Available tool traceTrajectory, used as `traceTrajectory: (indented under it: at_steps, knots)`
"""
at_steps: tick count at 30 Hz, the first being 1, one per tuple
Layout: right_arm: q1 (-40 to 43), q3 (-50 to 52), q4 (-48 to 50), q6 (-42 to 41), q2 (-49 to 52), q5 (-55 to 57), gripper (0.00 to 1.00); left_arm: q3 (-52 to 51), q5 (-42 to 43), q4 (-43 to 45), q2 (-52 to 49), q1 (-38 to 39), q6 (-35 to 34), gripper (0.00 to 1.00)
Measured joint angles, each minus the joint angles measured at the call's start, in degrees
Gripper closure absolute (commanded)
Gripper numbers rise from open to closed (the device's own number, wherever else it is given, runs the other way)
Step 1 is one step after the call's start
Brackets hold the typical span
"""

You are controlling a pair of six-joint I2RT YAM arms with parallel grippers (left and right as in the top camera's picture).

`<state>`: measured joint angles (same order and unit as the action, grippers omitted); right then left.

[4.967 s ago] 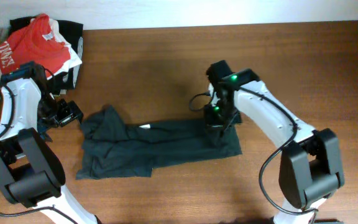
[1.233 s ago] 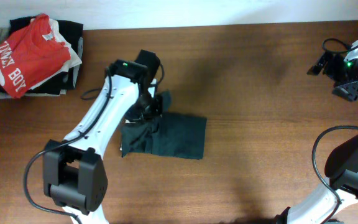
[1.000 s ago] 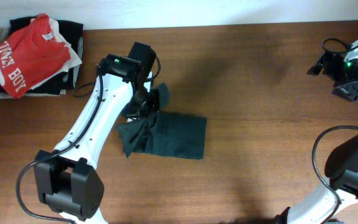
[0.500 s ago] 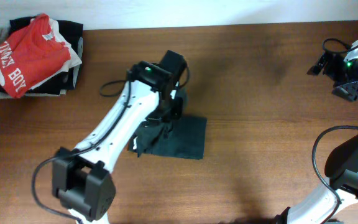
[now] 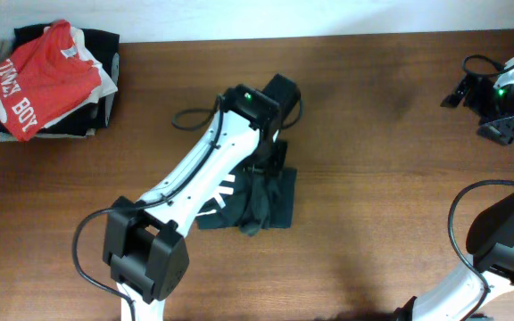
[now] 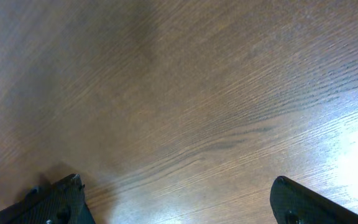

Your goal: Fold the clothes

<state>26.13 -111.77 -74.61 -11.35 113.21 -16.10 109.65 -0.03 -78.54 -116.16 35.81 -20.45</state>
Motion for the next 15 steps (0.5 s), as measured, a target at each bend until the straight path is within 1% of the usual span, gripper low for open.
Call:
traceTrajectory:
  at_steps: [1, 2, 4, 6, 8, 10, 12, 15]
  knots:
    - [0.0, 0.0, 0.0, 0.0, 0.0, 0.0, 0.01, 2.4, -1.6, -0.8, 0.0, -0.3, 0.4, 0.27]
    - [0.0, 0.0, 0.0, 0.0, 0.0, 0.0, 0.01, 3.3, -2.5, -0.8, 0.0, -1.0, 0.4, 0.22]
    - [0.0, 0.0, 0.0, 0.0, 0.0, 0.0, 0.01, 3.4, -3.7, -1.6, 0.0, -3.3, 0.5, 0.21]
    - [0.0, 0.0, 0.0, 0.0, 0.0, 0.0, 0.01, 3.5, -2.4, -2.2, -1.0, -6.3, 0.5, 0.22]
    - [0.0, 0.0, 0.0, 0.0, 0.0, 0.0, 0.01, 3.5, 0.0, -2.0, -4.3, -7.7, 0.5, 0.29]
    - [0.0, 0.0, 0.0, 0.0, 0.0, 0.0, 0.01, 3.5, 4.2, -1.7, -9.7, -7.7, 1.2, 0.39]
    - [0.0, 0.0, 0.0, 0.0, 0.0, 0.0, 0.01, 3.5, 8.5, -0.6, -13.4, -7.5, 2.6, 0.40]
    - [0.0, 0.0, 0.0, 0.0, 0.0, 0.0, 0.01, 3.5, 12.1, 2.0, -14.3, -6.8, 3.6, 0.40]
